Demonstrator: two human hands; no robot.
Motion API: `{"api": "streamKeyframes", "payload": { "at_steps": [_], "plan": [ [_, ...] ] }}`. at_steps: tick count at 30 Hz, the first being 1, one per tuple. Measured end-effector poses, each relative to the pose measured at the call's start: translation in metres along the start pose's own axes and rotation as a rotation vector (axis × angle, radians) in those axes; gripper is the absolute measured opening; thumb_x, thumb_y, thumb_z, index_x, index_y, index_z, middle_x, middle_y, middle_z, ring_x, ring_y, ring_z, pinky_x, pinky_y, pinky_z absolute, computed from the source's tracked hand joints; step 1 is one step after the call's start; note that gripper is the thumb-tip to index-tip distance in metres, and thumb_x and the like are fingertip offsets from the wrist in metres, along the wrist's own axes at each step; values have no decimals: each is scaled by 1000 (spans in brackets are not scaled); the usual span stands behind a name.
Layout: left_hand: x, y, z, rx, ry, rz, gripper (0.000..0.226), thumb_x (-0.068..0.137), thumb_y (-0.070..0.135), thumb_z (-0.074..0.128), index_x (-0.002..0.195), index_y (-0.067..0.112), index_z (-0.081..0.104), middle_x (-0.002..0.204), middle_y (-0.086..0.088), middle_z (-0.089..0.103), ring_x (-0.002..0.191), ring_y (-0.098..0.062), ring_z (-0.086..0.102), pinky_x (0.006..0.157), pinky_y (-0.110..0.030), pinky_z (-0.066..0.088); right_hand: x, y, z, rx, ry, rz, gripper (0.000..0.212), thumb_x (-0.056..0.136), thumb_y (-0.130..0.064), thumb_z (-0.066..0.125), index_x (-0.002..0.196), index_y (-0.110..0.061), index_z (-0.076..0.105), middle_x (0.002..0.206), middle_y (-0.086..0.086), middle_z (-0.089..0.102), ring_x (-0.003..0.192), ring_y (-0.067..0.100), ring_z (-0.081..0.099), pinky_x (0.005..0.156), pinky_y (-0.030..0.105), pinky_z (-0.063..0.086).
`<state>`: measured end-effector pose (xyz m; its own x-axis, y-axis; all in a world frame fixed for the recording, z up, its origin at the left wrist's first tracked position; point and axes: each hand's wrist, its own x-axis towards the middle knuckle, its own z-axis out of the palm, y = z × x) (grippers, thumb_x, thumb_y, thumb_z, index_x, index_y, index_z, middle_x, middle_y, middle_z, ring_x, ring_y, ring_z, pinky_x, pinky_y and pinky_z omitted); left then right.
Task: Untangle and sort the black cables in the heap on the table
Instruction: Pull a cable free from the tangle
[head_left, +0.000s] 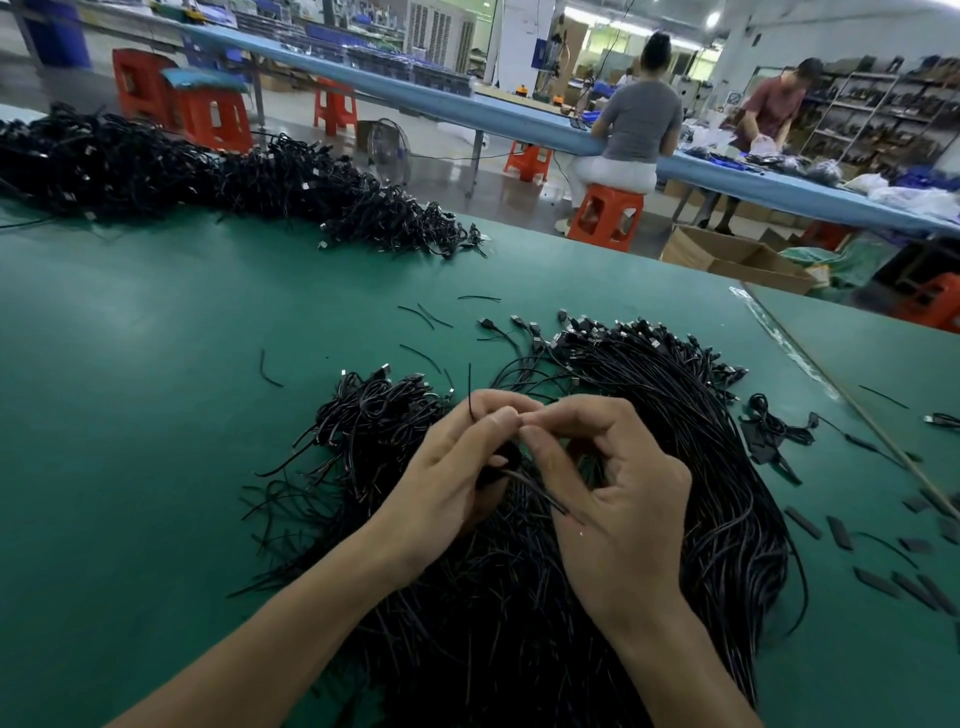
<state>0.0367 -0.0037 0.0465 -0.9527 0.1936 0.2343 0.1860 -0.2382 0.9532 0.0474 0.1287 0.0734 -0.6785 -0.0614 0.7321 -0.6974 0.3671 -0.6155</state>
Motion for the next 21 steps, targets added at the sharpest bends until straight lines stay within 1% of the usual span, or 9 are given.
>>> {"api": "streamKeyframes", "payload": {
  "at_steps": [4,6,8,9,11,14,17,19,21],
  "plan": [
    [2,3,-1,-59,109,94,41,102,40,37,91,25,74,47,10,39,38,-4,27,40,-15,25,0,2,-3,-97,-80,-46,22,82,4,76,95,-11,67,93,-18,69,86,-4,67,76,8,48],
    [3,2,-1,-66,176,110,46,103,43,40,91,18,76,45,5,31,37,-7,24,41,-16,23,-2,3,-3,-128,-86,-50,22,82,2,76,96,-12,67,91,-14,70,87,-4,66,76,7,48],
    [2,-1,0,-52,213,138,48,100,37,37,96,9,76,48,3,40,39,-8,33,40,-17,29,-2,3,-2,-121,-52,12,21,84,-3,76,97,-17,67,87,-18,69,85,-3,66,74,7,47],
    [1,-2,1,-36,227,165,48,102,32,34,100,6,75,54,3,52,45,-8,46,44,-15,36,-1,3,-1,-95,-41,78,20,85,-7,75,96,-21,66,85,-18,69,84,-2,67,72,7,47],
    [0,-4,3,7,248,227,44,108,18,30,105,4,72,84,4,73,77,-2,67,66,-11,49,1,3,0,-8,-93,249,16,86,-14,75,92,-26,67,83,-16,70,80,3,68,69,12,50],
    [-1,-5,3,46,284,262,39,102,24,35,105,13,73,103,-3,75,101,-19,69,87,-35,55,3,4,0,120,-230,419,7,89,-19,73,85,-25,71,77,-7,73,71,9,70,66,24,56],
    [-3,-6,2,50,286,290,43,97,35,37,101,17,76,93,-12,75,90,-35,71,80,-54,56,6,2,0,227,-291,513,5,89,-18,72,84,-18,71,76,1,73,69,12,69,65,27,56],
    [-4,-4,2,24,270,315,43,98,33,37,100,18,77,85,-17,74,79,-36,70,68,-46,58,6,1,-1,298,-326,596,5,90,-16,70,86,-15,72,78,6,74,71,15,67,68,32,56],
    [-4,-5,1,23,263,348,43,100,31,35,102,17,76,83,-17,73,72,-30,70,63,-34,57,7,0,-2,377,-342,648,8,91,-13,68,84,-14,72,75,5,73,69,14,65,65,25,54]
  ]
}}
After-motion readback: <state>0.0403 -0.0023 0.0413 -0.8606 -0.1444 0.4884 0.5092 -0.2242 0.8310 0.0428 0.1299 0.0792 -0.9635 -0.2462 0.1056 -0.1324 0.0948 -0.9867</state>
